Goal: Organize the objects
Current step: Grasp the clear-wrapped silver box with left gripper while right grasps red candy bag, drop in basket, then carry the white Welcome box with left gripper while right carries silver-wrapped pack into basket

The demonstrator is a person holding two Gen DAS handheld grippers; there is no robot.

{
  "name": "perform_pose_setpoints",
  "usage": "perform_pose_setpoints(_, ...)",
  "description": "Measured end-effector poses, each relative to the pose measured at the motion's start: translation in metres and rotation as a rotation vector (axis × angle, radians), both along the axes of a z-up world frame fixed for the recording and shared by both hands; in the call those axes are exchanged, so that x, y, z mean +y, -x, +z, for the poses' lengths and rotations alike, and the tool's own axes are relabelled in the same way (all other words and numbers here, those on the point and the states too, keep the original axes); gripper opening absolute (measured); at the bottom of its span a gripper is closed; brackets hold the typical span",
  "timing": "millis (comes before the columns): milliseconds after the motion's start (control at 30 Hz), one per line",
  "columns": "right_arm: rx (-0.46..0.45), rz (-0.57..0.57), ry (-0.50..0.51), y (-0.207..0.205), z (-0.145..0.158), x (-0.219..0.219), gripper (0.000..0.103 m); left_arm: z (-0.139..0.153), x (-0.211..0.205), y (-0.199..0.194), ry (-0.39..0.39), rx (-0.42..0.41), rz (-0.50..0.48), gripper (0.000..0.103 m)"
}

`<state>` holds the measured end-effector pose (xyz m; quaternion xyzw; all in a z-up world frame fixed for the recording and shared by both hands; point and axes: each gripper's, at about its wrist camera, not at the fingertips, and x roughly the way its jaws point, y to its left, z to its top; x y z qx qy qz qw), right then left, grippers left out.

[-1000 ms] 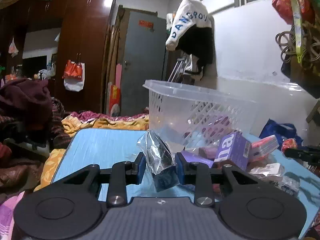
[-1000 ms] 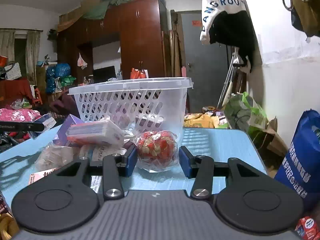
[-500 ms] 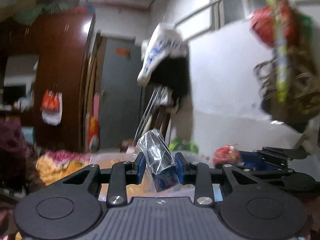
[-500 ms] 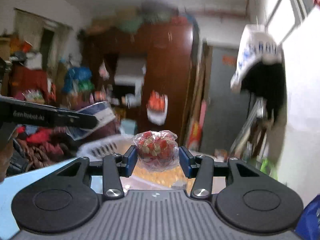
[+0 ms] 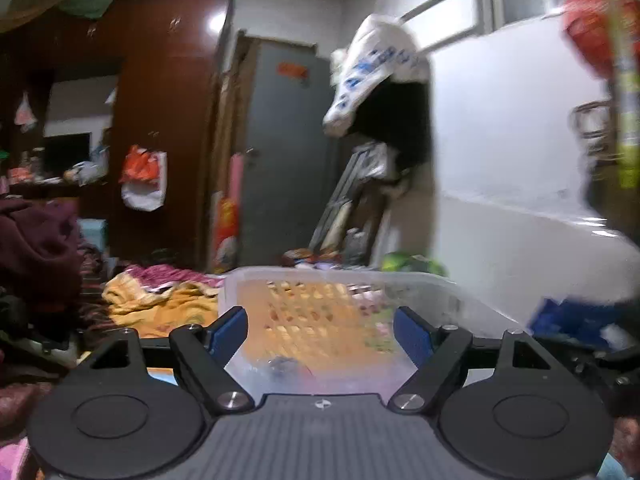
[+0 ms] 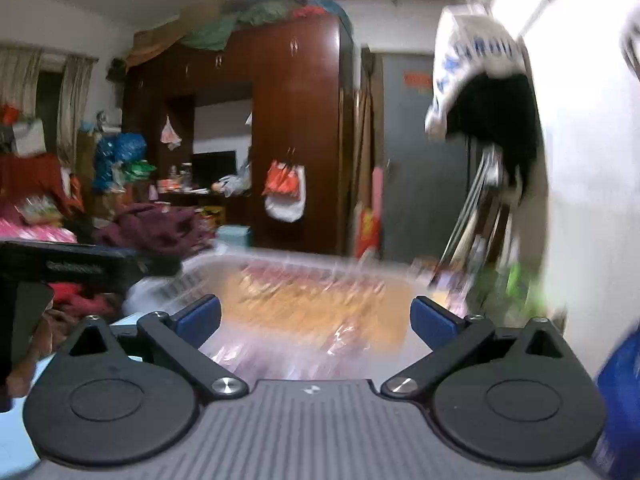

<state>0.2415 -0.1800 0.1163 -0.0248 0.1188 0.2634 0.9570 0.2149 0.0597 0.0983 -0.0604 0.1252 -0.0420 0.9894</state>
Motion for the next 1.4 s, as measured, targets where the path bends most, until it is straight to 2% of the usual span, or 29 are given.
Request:
perform_pose_setpoints(67, 0.061, 0.054, -0.061, 0.028, -0.027, -0.026, 0.103, -0.020, -0.001, 0.041, -0.020, 0.007, -0.004, 0.089)
perform_pose_setpoints(133, 0.105, 0.139, -0.069, 0.057, -0.060, -0.045, 0.103, -0.051, -0.011, 0.081, -0.034, 0.021, -0.052, 0.089)
perform_pose_setpoints(200, 0.092, 0.145, -0.094, 0.084, -0.089, -0.058, 0.103, -0.078, -0.020, 0.112, -0.027, 0.006, -0.113, 0.089)
perform_pose_setpoints(267, 0.075, 0.152, -0.071, 0.101, -0.108, -0.058, 0.098, -0.096, -0.029, 0.134, -0.025, -0.011, -0.133, 0.089)
perform_pose_setpoints(367, 0.069, 0.170, 0.005, 0.106, -0.119, -0.044, 0.082, -0.109, -0.046, 0.151, -0.065, -0.027, -0.175, 0.089)
perform_pose_setpoints(433, 0.060, 0.153, 0.055, 0.099, -0.119, -0.036, 0.061, -0.113, -0.058, 0.156, -0.108, -0.022, -0.195, 0.089)
perform_pose_setpoints(467, 0.074, 0.149, 0.061, 0.095, -0.120, -0.035, 0.055, -0.115, -0.062, 0.155, -0.124, -0.018, -0.200, 0.089)
perform_pose_setpoints(500, 0.094, 0.155, 0.050, 0.090, -0.120, -0.036, 0.044, -0.118, -0.067, 0.153, -0.135, -0.010, -0.200, 0.089)
perform_pose_setpoints(667, 0.082, 0.118, 0.005, 0.098, -0.121, -0.056, 0.043, -0.132, -0.079, 0.153, -0.136, 0.003, -0.205, 0.085)
perform_pose_setpoints(733, 0.078, 0.105, -0.003, 0.104, -0.123, -0.061, 0.043, -0.134, -0.089, 0.150, -0.181, -0.010, -0.191, 0.085)
perform_pose_setpoints(800, 0.072, 0.094, -0.007, 0.106, -0.124, -0.064, 0.043, -0.136, -0.094, 0.143, -0.190, 0.006, -0.179, 0.083)
perform_pose_setpoints(833, 0.070, 0.089, -0.006, 0.106, -0.124, -0.065, 0.043, -0.138, -0.095, 0.141, -0.179, 0.017, -0.181, 0.080)
perform_pose_setpoints(933, 0.068, 0.076, -0.014, 0.103, -0.125, -0.067, 0.044, -0.141, -0.097, 0.142, -0.213, 0.014, -0.151, 0.058)
perform_pose_setpoints(1167, 0.062, 0.064, -0.018, 0.100, -0.129, -0.070, 0.044, -0.142, -0.098, 0.143, -0.213, 0.017, -0.175, 0.058)
perform_pose_setpoints(1400, 0.046, 0.053, -0.030, 0.103, -0.128, -0.076, 0.043, -0.141, -0.090, 0.158, -0.181, -0.052, -0.219, 0.055)
